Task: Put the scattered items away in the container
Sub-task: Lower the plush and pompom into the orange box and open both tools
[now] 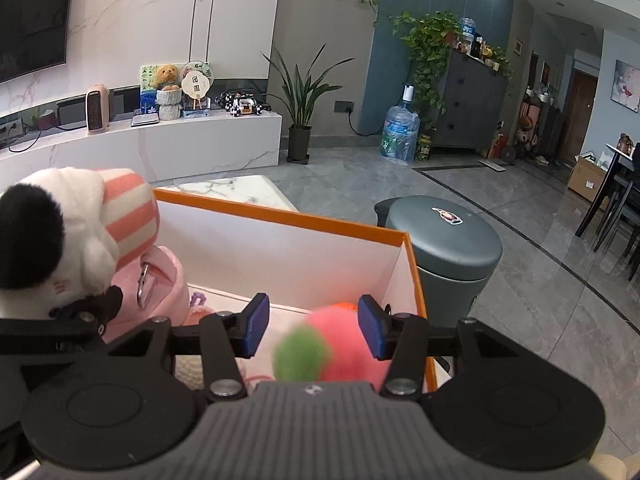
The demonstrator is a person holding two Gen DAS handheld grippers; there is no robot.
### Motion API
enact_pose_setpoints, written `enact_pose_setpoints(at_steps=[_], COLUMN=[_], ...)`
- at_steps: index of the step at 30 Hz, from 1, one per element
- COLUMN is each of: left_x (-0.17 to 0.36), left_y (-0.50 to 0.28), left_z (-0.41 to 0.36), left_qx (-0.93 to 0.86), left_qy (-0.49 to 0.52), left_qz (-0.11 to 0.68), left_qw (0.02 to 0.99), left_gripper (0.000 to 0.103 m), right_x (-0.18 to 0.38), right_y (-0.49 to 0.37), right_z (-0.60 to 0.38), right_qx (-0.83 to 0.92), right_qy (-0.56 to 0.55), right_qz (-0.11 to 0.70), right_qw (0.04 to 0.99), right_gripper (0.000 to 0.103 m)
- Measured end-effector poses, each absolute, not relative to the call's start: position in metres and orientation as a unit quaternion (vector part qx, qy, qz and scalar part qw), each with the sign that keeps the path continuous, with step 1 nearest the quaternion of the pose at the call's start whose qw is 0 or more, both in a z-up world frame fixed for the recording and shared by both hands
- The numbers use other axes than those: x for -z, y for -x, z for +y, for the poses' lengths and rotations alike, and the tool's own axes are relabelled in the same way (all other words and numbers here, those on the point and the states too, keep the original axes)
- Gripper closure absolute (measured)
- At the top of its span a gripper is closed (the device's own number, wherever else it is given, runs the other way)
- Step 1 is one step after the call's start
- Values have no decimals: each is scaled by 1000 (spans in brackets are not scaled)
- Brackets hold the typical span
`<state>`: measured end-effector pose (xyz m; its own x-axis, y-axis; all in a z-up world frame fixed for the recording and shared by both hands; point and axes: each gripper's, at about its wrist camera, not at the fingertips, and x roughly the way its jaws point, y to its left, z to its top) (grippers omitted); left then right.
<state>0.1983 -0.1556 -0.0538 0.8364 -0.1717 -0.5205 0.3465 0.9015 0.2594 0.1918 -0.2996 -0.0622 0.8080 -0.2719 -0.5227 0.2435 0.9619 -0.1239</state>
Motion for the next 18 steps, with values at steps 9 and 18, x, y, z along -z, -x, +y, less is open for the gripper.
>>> enact_pose_setpoints(at_steps=[9,18], left_x=[49,39], left_y=[-195,-186], left_z=[-150,-149], left_qx=[136,150], left_qy=[-167,-149], left_qz=[242,216], left_qw=[946,953], left_gripper=[18,17], right_x=[57,51], right_y=[-188,-174], right_z=[-299,-308], right_qx=[150,164], right_qy=[37,11], right_qz=[256,233], right_qw=[954,958], right_gripper=[45,37])
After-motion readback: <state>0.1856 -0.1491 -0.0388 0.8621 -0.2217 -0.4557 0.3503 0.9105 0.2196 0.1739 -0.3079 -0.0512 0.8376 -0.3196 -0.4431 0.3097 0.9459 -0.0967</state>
